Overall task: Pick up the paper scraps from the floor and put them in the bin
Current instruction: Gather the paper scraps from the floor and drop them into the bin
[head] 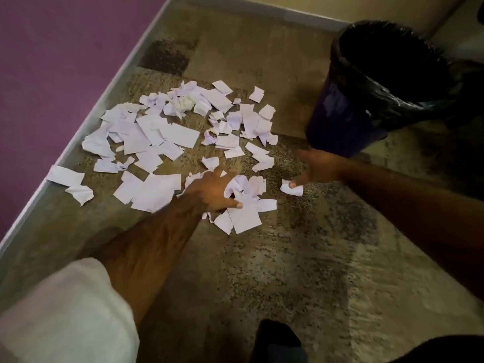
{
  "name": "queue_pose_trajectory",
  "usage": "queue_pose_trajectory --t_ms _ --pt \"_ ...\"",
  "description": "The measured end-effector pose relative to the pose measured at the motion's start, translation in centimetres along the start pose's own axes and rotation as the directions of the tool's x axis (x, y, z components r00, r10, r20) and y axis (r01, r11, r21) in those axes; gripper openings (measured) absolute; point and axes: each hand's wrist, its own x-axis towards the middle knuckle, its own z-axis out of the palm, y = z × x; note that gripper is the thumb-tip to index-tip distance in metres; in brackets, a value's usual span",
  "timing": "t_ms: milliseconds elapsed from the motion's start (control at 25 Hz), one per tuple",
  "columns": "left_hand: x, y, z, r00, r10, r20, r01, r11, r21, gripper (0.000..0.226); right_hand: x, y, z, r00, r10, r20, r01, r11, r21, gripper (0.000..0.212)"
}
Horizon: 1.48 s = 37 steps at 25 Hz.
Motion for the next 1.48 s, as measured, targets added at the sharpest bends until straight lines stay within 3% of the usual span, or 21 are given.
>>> queue_pose_trajectory --t_ms 80,240,360,520,720,880,960,1080,1160,1280,1360,1480 --pt "-0.6 1.0 1.3 0.995 -0.077 0.060 0.077 0.997 0.011 0.113 0.4 0.1 1.0 0.998 0.035 0.060 -0.035 0.999 -0.012 0.121" --pt "-2.1 3.0 6.1 0.964 -0.227 -0.138 0.231 0.973 0.009 0.107 2.0 -0.2 3.8 0.988 0.125 0.086 -0.125 0.992 -0.013 0.134" --pt "-2.2 4.1 8.1 0.935 -0.308 -0.177 0.304 0.951 -0.048 0.107 2.9 -0.4 4.9 0.980 0.182 0.082 -0.189 0.978 0.091 0.139" --pt "-1.8 5.0 8.8 0.941 -0.298 -0.158 0.298 0.954 -0.024 0.108 2.9 -0.5 7.0 0.968 0.234 0.097 -0.248 0.951 0.182 0.140" --pt "-0.2 5.2 8.5 0.942 -0.310 -0.130 0.285 0.941 -0.181 0.106 3.3 -0.8 7.5 0.976 0.186 0.111 -0.206 0.955 0.213 0.133" --pt "-0.1 4.1 8.3 0.953 -0.257 -0.162 0.237 0.963 -0.129 0.067 4.1 -1.9 7.4 0.988 0.150 0.047 -0.155 0.980 0.122 0.130" --pt "-0.7 3.3 7.7 0.944 -0.214 -0.253 0.186 0.974 -0.131 0.044 4.3 -2.5 7.4 0.994 0.104 -0.027 -0.104 0.995 -0.013 0.128" --pt "-1.3 1.5 6.1 0.854 -0.215 -0.473 0.187 0.977 -0.107 0.032 4.7 -2.7 7.1 0.994 0.055 -0.098 -0.068 0.989 -0.131 0.132" --pt "-1.4 0.0 5.1 0.796 -0.248 -0.552 0.264 0.963 -0.052 0.040 4.9 -3.1 6.8 0.999 0.013 -0.043 -0.020 0.988 -0.150 0.140" --pt "-0.8 -2.4 4.3 0.763 -0.435 -0.478 0.434 0.893 -0.121 0.090 5.4 -4.2 7.0 0.994 -0.097 0.052 0.106 0.975 -0.196 0.143" --pt "-0.3 -3.2 4.2 0.806 -0.488 -0.336 0.454 0.873 -0.178 0.116 5.9 -5.3 7.7 0.980 -0.182 0.078 0.196 0.954 -0.226 0.143" --pt "0.4 -3.3 4.5 0.876 -0.446 -0.184 0.426 0.894 -0.140 0.127 6.3 -7.0 9.1 0.959 -0.271 0.082 0.283 0.922 -0.263 0.139"
